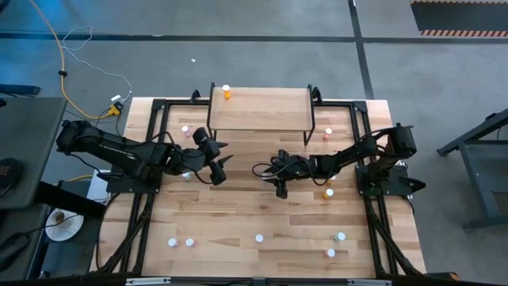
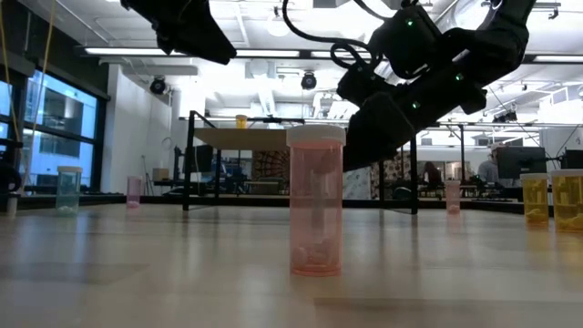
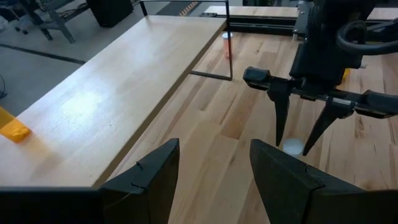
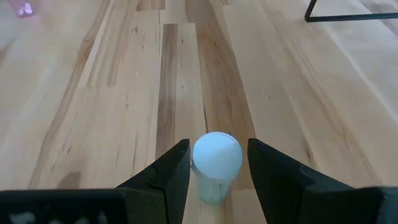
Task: Pick and place medicine bottles onto shelf by color
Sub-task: Put the top right blue pill bottle on the shelf
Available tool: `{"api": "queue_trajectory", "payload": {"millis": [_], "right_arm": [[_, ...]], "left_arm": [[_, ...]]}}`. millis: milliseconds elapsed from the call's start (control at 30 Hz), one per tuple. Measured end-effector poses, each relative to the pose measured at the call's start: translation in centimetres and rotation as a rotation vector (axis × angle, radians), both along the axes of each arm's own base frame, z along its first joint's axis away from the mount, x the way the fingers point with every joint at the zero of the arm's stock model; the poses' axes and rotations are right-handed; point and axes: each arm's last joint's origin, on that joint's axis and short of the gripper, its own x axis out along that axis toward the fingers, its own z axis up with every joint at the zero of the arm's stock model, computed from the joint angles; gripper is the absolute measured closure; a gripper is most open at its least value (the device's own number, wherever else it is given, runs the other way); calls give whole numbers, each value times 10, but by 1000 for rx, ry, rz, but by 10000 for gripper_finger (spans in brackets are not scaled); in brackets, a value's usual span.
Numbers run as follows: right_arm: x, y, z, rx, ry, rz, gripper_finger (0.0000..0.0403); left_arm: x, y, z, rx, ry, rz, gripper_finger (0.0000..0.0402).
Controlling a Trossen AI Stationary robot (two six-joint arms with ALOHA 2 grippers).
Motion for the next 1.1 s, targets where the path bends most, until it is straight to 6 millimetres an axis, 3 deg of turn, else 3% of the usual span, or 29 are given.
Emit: {"api": "queue_trajectory", "payload": {"millis": [767, 1100], "right_arm": [[-1, 1, -1, 25, 18, 15, 250], [-1, 1, -1, 28, 18, 13, 289]], "left_arm": [[0, 0, 0, -11, -8, 7, 213], [0, 0, 0, -11, -8, 6, 213]]}}
